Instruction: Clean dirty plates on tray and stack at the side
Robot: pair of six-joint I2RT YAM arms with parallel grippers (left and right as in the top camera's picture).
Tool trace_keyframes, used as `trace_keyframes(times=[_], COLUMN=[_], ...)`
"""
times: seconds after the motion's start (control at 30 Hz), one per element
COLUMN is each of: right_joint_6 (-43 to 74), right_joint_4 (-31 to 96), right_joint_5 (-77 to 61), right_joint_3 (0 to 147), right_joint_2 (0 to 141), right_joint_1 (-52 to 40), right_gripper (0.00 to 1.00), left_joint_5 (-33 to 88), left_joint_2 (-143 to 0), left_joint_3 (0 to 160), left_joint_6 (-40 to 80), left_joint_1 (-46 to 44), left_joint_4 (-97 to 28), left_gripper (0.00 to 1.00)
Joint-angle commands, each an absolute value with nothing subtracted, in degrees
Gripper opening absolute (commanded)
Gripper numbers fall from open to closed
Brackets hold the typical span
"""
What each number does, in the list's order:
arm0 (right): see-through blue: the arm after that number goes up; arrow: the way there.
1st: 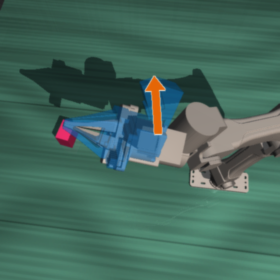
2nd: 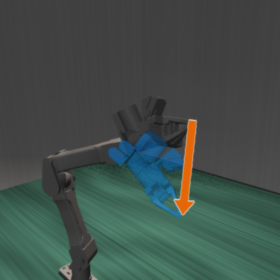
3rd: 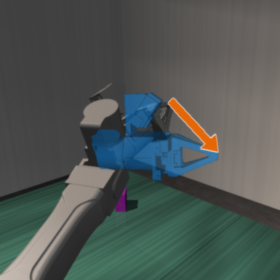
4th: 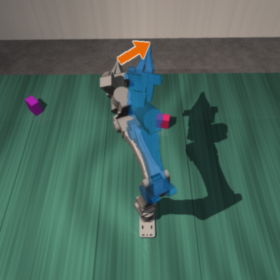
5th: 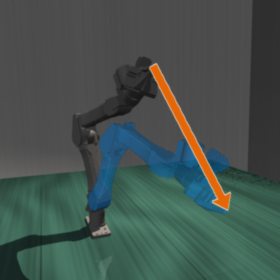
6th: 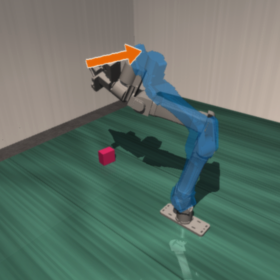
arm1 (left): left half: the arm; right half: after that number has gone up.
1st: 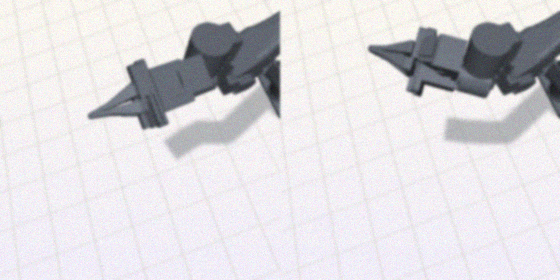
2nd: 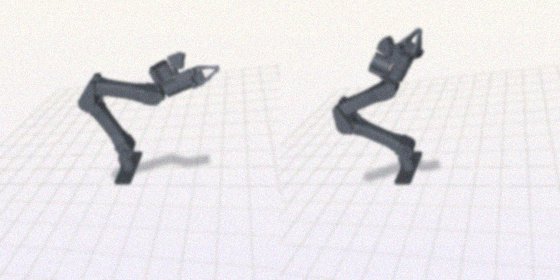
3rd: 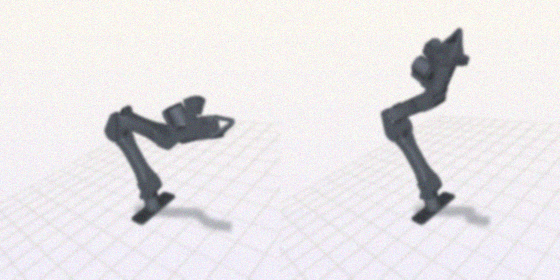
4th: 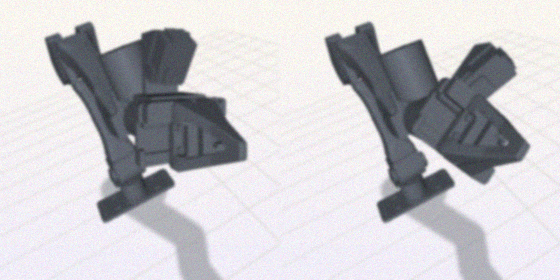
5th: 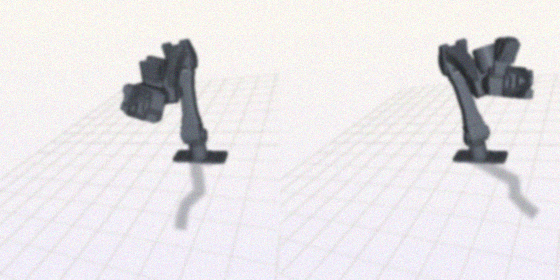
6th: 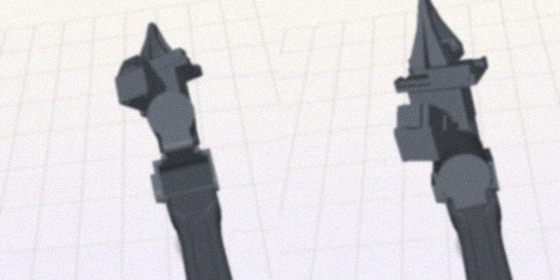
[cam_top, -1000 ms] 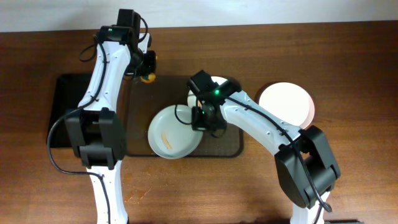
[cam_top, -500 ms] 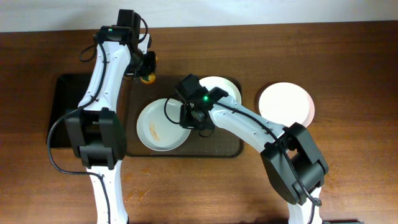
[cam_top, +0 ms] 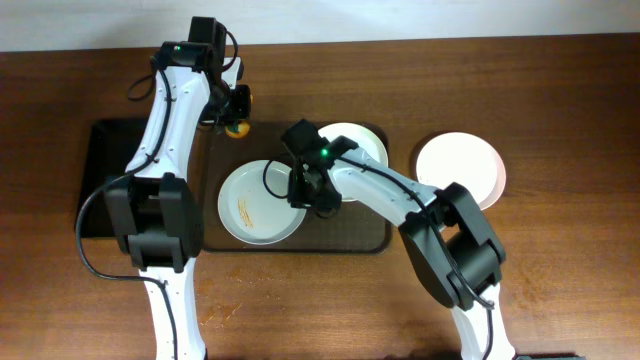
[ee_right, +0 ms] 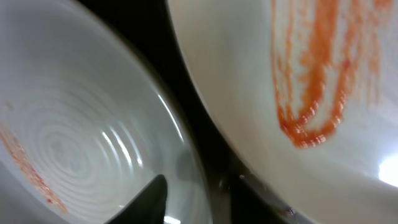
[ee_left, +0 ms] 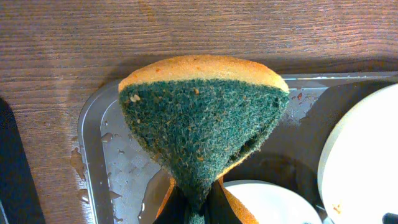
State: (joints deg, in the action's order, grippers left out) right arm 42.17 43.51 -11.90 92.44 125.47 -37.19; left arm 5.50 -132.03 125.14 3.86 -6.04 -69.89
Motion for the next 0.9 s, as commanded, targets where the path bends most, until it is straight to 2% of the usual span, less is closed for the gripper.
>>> trace_keyframes(times=[0.0,0.07,0.1,0.47,0.57,0.63,0.77,0.87], right_joint_6=[40.8,42.5,43.4,48.5,48.5,48.3,47.2,47.2], right_joint_4=[42.4,39.5,38.5,32.9,32.3,32.6,31.4,29.2], right_joint_5=[-12.4,-10.4,-9.0,-6.5,-5.7,-5.8,-5.7,-5.7], right_joint_3=[96.4,96.4,96.4,96.4,96.4,96.3,96.3,96.3], right_joint_2=[127.1,127.2,127.4,130.7,130.7,130.7,130.7,130.7], right_joint_1=[-37.2,-37.2,-37.2,-37.0,-36.8,-36.4,-36.2,-36.2], right_gripper=[0.18,0.05,0.04,0.05,0.19,0.24,0.22,0.1], left_joint_5=[5.1,5.0,5.0,4.7,4.7,3.9,3.6,4.3], left_joint_2=[-132.2,-132.2,-132.2,-132.2,-132.2,-132.2,-132.2,-132.2], left_joint_3=[125.3,125.3,125.3,125.3,125.3,125.3,125.3,125.3], left_joint_6=[3.0,3.0,3.0,3.9,3.9,3.8,6.3,6.4], left_joint_1=[-5.8,-5.8,-5.8,-5.8,-5.8,-5.7,-3.6,-2.5], left_joint_4=[-70.2,-70.6,-70.7,-75.9,-77.8,-78.5,-79.4,-80.5], left_gripper=[0.01,0.01,0.01,0.01,0.01,0.01,0.01,0.01])
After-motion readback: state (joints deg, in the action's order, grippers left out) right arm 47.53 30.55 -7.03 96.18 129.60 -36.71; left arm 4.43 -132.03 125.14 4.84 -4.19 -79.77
